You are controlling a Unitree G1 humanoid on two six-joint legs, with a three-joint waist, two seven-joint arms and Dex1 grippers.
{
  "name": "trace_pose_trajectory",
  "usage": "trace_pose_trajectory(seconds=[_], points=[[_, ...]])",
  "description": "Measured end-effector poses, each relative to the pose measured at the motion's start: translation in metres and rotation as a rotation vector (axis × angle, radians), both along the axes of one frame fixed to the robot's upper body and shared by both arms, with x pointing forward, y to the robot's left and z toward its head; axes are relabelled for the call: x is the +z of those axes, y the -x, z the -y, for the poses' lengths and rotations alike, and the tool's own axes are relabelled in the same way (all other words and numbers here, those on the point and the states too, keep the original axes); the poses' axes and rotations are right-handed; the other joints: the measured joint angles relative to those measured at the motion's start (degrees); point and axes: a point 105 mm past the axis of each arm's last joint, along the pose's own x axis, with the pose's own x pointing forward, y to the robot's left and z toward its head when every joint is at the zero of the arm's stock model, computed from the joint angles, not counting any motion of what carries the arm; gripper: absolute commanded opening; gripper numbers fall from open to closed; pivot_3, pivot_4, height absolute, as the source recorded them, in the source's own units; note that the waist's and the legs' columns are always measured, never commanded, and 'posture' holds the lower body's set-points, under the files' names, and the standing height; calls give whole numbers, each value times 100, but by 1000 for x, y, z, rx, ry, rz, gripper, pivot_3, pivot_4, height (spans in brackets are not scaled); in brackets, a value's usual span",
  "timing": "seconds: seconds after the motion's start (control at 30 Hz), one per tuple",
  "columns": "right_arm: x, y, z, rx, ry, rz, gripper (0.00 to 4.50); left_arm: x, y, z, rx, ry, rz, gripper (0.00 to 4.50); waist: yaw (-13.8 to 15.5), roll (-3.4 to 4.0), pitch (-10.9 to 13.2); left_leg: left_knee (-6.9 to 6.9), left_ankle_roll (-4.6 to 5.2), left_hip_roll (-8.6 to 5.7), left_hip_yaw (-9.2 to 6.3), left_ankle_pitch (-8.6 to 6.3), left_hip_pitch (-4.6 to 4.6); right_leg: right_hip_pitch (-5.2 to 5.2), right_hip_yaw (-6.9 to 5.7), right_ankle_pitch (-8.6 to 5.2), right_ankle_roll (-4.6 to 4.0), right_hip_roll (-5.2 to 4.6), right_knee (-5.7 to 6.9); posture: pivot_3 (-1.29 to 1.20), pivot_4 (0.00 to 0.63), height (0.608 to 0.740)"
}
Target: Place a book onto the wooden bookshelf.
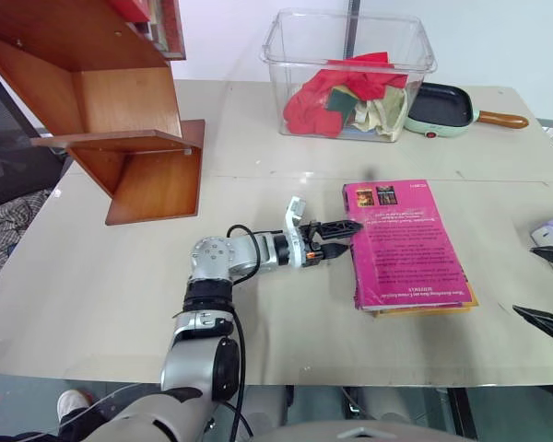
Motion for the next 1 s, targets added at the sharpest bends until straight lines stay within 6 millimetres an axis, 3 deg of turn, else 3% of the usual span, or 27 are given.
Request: trace_pose_trajectory(seconds=[0.23,0.33,0.37,0.5,0.57,0.8,1.0], points=[[1,0,-2,5,-18,-3,4450,1,-4,15,-28,8,29,4500,46,0,0,1,0,0,2,0,0,0,0,0,0,0,0,0,150,740],[5,-4,-3,7,-26,24,4500,-2,-4,19,-40,-1,58,3125,44,0,0,1,0,0,2,0,0,0,0,0,0,0,0,0,150,740],[6,-4,-4,9,-27,27,4500,-2,-4,20,-42,0,65,2988,47,0,0,1,0,0,1,0,-1,0,0,0,0,0,0,0,150,740],[4,-9,-8,23,-41,28,4500,-3,-4,24,-60,13,67,965,61,0,0,2,0,0,-1,0,-3,0,-2,0,0,0,-1,0,150,740],[4,-10,-9,25,-43,28,4500,-4,-4,25,-65,18,64,581,61,0,0,2,0,0,-1,0,-4,0,-3,0,1,0,-2,0,150,740],[0,-14,-11,12,-47,20,4500,-1,-7,14,-44,27,75,581,40,0,0,2,0,2,-2,0,-2,-1,-3,0,1,0,-2,0,150,740],[6,-25,-17,18,-74,70,4500,38,-12,-40,74,-32,329,581,-83,-2,2,1,-8,12,-16,4,-1,-5,3,0,0,2,4,0,150,740]])
